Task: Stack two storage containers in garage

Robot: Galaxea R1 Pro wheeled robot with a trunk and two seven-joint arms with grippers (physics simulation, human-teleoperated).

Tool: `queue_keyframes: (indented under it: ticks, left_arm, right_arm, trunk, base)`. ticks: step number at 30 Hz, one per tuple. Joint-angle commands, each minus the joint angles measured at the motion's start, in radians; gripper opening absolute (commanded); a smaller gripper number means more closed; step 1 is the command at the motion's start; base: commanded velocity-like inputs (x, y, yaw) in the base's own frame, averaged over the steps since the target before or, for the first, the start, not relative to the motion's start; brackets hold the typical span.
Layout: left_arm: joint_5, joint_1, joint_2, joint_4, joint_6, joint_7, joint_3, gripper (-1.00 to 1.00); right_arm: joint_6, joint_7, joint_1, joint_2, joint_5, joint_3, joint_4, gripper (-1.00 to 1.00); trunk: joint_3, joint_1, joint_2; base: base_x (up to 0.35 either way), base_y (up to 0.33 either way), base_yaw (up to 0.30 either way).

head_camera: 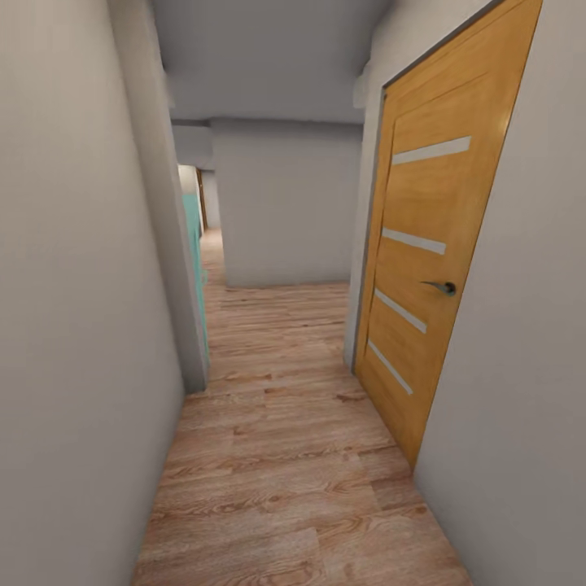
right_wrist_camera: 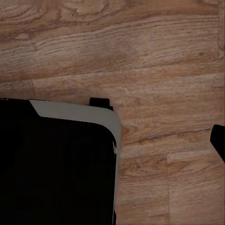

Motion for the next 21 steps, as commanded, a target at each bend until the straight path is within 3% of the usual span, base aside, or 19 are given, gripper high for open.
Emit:
queue_keyframes:
  ticks: [1, 21]
  left_arm:
    - [0.008, -0.001, 0.000, 0.000, -0.002, 0.002, -0.008, 1.00]
    - [0.008, -0.001, 0.001, 0.000, -0.001, 0.002, -0.008, 1.00]
  right_arm:
    - [-0.006, -0.001, -0.001, 0.000, -0.011, 0.009, 0.003, 1.00]
    - [-0.005, -0.002, -0.001, -0.002, -0.009, 0.013, 0.003, 1.00]
  trunk:
    - [-0.001, 0.000, -0.001]
    - [-0.001, 0.000, -0.001]
  base:
    - [0.181, 0.000, 0.006]
    - [0.302, 0.000, 0.001]
